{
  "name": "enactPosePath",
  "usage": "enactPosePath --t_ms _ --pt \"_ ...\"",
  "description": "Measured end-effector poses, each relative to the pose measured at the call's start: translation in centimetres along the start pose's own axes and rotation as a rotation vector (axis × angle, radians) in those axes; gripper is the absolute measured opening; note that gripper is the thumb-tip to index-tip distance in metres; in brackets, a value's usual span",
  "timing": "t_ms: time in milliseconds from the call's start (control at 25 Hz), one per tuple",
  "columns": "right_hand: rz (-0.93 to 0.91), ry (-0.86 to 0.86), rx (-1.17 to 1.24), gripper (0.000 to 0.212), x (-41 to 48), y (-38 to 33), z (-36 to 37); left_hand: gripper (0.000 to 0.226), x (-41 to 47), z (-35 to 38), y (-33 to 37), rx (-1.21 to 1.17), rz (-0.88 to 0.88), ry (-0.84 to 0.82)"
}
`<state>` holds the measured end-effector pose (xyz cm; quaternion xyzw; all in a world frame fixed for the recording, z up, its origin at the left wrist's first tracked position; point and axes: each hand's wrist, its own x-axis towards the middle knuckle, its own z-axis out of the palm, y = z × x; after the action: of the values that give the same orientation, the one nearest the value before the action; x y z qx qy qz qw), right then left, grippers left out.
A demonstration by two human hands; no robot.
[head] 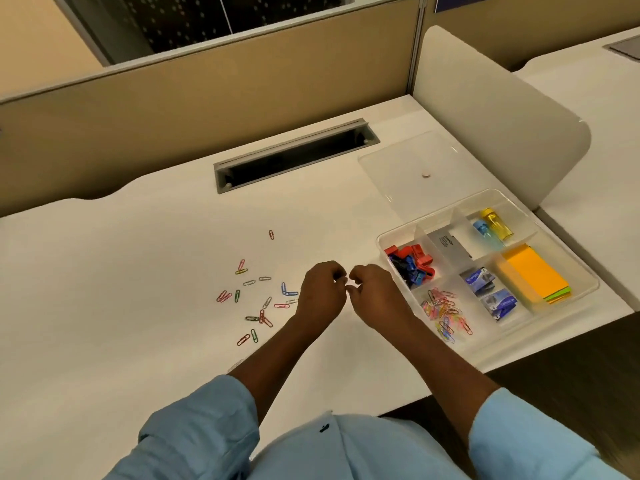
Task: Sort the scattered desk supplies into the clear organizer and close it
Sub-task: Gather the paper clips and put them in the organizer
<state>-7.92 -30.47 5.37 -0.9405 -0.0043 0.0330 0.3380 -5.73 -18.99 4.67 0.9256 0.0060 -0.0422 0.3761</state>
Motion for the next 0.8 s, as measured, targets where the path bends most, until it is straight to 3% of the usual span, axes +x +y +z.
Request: enactPosePath --t_ms 160,320,520,800 --pt "0.019 -0.26 -0.129 0.055 1.2 -2.4 5.2 0.018 -0.1 -3.2 -5.9 0.116 -0.132 0.048" --pt "0.053 -0.295 -0.168 0.06 2.6 -4.4 8.2 0.043 -0.5 -6.3 -11.1 0.27 -0.264 0.052" --pt "0.003 -0.289 -0.187 0.035 3.8 -5.7 10.6 0.06 -0.8 -8.1 -14.9 0.242 -0.414 0.035" --pt "-0.03 -0.213 -0.1 0.017 7.1 -7.9 12.8 0.049 1.6 -8.3 -16.3 0.308 -0.229 0.004"
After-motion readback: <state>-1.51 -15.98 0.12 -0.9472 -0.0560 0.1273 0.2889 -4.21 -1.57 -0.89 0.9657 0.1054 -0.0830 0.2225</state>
